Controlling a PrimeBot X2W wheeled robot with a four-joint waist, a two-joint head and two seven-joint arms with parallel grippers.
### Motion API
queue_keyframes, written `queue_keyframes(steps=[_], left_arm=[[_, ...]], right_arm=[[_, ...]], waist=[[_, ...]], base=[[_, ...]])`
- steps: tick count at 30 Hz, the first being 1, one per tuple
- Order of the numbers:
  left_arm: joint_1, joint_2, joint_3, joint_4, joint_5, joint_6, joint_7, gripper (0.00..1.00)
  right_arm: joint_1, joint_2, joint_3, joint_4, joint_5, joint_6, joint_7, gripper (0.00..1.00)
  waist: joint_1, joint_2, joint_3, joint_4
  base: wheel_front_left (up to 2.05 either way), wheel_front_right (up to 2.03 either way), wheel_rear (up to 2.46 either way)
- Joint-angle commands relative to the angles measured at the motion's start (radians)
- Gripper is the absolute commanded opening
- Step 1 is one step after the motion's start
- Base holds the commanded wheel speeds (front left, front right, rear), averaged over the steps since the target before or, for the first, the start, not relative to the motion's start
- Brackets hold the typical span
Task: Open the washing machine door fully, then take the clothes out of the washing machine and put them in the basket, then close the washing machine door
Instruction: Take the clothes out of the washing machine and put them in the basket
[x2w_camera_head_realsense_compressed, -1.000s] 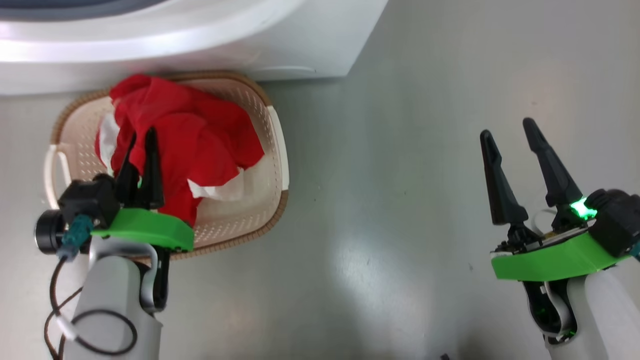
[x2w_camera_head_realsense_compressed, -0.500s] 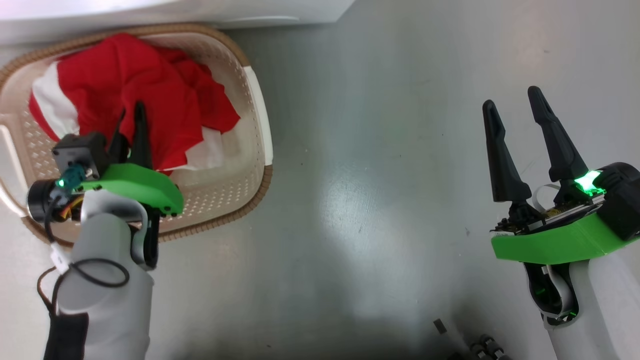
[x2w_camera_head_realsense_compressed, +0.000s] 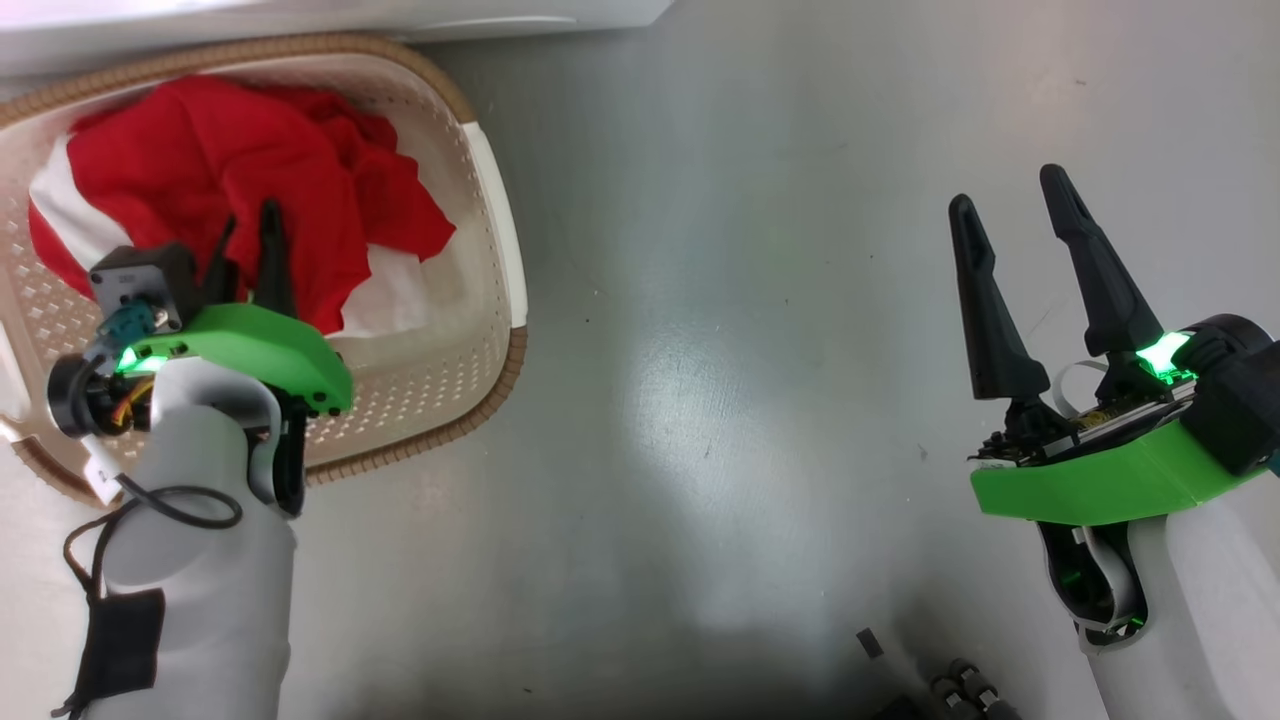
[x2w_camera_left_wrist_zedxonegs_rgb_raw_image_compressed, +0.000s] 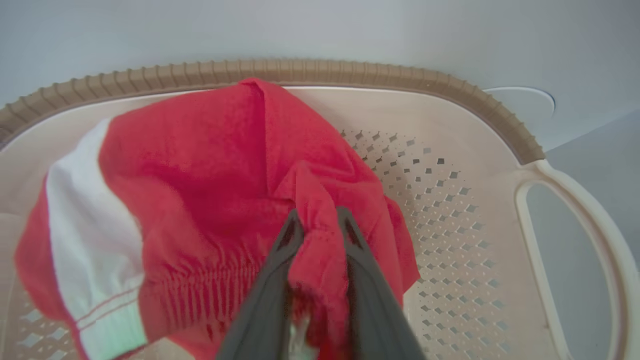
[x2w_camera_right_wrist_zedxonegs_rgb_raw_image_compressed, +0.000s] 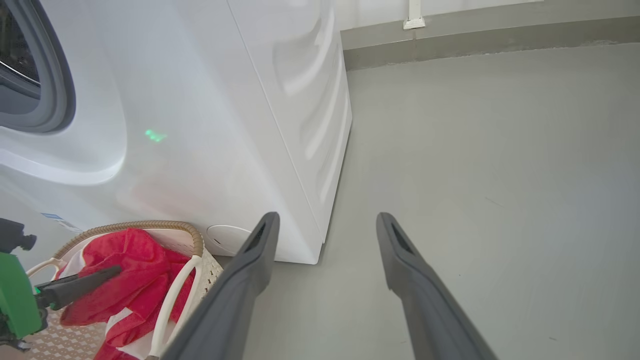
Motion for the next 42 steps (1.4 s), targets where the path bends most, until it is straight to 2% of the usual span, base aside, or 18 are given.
queue_keyframes(steps=[1, 2, 18, 32, 42], left_arm=[[0.034, 0.035, 0.023, -0.011, 0.010, -0.005, -0.005, 0.87], [0.038, 0.035, 0.026, -0.014, 0.010, -0.006, -0.005, 1.00], [0.185, 0.027, 0.069, -0.149, -0.026, -0.034, -0.005, 1.00], [0.353, 0.026, 0.040, -0.371, -0.070, -0.045, -0.005, 1.00], [0.452, 0.026, 0.024, -0.484, -0.070, -0.047, -0.005, 1.00]], right_arm=[[0.018, 0.002, 0.020, -0.019, -0.002, 0.007, -0.006, 1.00], [0.019, 0.002, 0.020, -0.018, -0.002, 0.007, -0.006, 1.00], [0.057, -0.012, 0.023, 0.020, 0.001, 0.007, -0.006, 1.00], [0.143, -0.017, 0.006, 0.063, 0.003, 0.007, -0.006, 1.00], [0.204, -0.018, -0.016, 0.080, 0.003, 0.007, -0.006, 1.00]], waist=[[0.0000, 0.0000, -0.014, 0.000], [0.0000, 0.0000, -0.020, 0.000], [0.0000, 0.0000, -0.218, 0.028], [0.0000, 0.0000, -0.427, 0.073], [0.0000, 0.0000, -0.531, 0.101]], base=[[0.00, 0.00, 0.00], [0.00, 0.00, 0.00], [0.00, 0.00, 0.00], [0.00, 0.00, 0.00], [0.00, 0.00, 0.00]])
